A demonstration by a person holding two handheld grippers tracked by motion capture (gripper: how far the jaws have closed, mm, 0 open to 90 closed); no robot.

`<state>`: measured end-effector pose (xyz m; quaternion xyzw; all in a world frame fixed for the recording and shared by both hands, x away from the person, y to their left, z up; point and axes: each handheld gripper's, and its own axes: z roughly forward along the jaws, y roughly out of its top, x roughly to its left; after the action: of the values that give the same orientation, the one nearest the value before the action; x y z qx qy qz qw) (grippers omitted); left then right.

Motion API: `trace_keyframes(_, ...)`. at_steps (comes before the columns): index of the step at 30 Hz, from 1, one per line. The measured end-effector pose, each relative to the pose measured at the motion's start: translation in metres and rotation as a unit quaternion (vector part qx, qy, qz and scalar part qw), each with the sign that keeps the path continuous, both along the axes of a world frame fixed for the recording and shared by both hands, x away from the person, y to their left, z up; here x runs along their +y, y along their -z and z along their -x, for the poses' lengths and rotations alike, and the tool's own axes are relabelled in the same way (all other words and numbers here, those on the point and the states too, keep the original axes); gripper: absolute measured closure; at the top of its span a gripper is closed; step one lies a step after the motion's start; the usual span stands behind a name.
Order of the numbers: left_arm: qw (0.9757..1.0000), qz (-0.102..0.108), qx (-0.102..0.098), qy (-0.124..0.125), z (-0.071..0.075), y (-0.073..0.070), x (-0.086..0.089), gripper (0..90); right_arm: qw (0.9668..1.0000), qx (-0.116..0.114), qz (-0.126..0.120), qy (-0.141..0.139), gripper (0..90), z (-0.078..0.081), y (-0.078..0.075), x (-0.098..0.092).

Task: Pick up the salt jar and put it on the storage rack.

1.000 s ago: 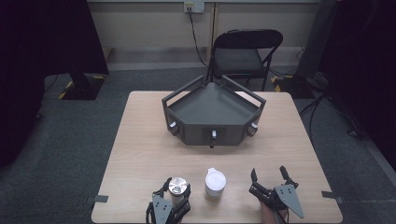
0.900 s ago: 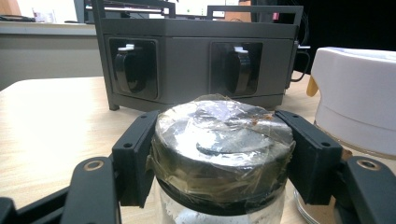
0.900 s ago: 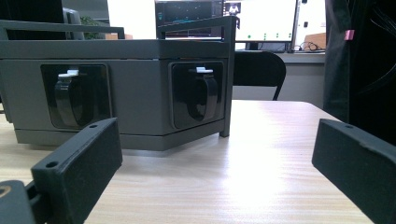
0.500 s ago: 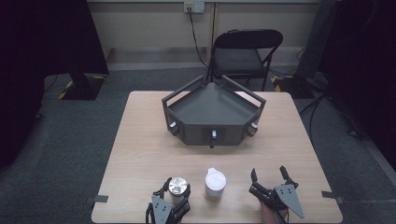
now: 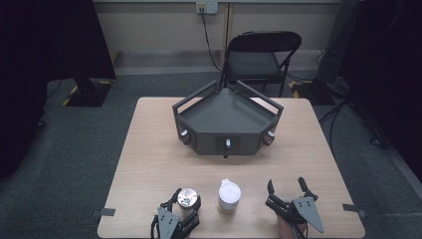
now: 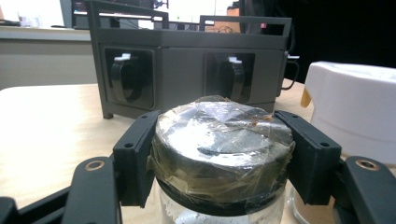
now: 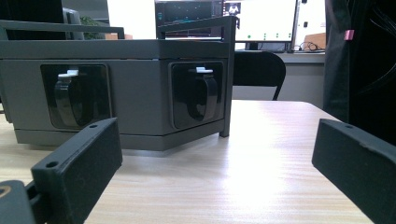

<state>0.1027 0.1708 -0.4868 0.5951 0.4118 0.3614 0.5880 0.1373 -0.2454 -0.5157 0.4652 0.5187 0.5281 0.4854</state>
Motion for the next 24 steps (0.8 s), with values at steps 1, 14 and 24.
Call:
trace_keyframes(1,1.0000,0.000,-0.001,0.003,-0.001,-0.002,0.001,34.9,1.0000,0.000,0.000,0.000,0.0,0.000,0.000,0.000)
trace_keyframes(14,0.9980,0.000,-0.026,0.058,-0.012,-0.011,0.017,34.9,1.0000,0.000,0.000,0.000,0.0,0.000,0.000,0.000)
trace_keyframes(24,0.9962,0.015,-0.026,0.081,-0.026,-0.023,0.031,34.8,1.0000,0.000,0.000,0.000,0.0,0.000,0.000,0.000)
